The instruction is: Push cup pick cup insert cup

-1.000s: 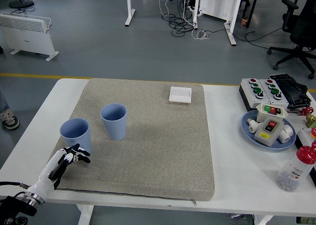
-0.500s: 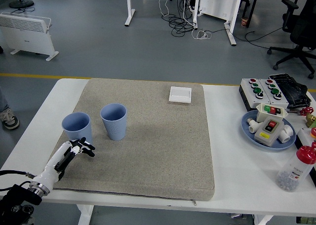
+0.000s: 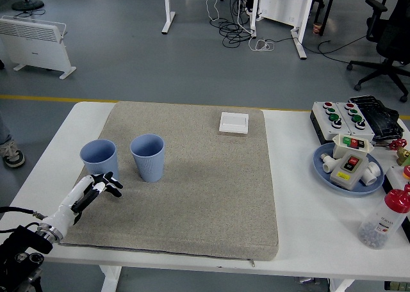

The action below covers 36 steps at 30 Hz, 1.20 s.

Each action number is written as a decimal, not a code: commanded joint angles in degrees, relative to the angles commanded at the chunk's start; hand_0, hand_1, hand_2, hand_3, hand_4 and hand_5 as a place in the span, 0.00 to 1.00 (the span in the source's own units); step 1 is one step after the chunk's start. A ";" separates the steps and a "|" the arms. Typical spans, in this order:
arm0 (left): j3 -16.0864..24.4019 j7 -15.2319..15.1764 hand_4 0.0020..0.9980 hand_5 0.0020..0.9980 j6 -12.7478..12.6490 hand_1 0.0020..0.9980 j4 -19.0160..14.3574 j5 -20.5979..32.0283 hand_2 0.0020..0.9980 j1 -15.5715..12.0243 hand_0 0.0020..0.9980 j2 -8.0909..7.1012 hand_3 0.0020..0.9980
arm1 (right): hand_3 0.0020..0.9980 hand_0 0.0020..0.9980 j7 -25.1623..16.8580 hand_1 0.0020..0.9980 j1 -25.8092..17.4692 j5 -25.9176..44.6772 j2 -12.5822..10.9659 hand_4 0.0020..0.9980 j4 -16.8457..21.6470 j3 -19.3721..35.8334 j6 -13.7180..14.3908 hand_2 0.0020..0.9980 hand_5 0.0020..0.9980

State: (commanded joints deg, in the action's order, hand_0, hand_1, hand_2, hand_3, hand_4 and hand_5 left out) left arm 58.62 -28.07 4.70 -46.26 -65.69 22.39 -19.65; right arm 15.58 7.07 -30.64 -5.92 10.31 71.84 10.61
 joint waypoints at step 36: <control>-3.75 0.78 0.55 1.00 2.24 0.47 10.12 6.24 0.44 8.44 0.71 0.04 0.45 | 0.60 0.73 0.17 0.66 0.01 0.16 0.51 0.14 0.00 -1.36 -0.05 0.70 0.49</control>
State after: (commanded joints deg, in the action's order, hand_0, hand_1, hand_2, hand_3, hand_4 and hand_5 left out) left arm 54.87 -27.28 6.94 -36.14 -59.44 30.83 -19.61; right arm 15.75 7.08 -30.48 -5.41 10.31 70.48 10.56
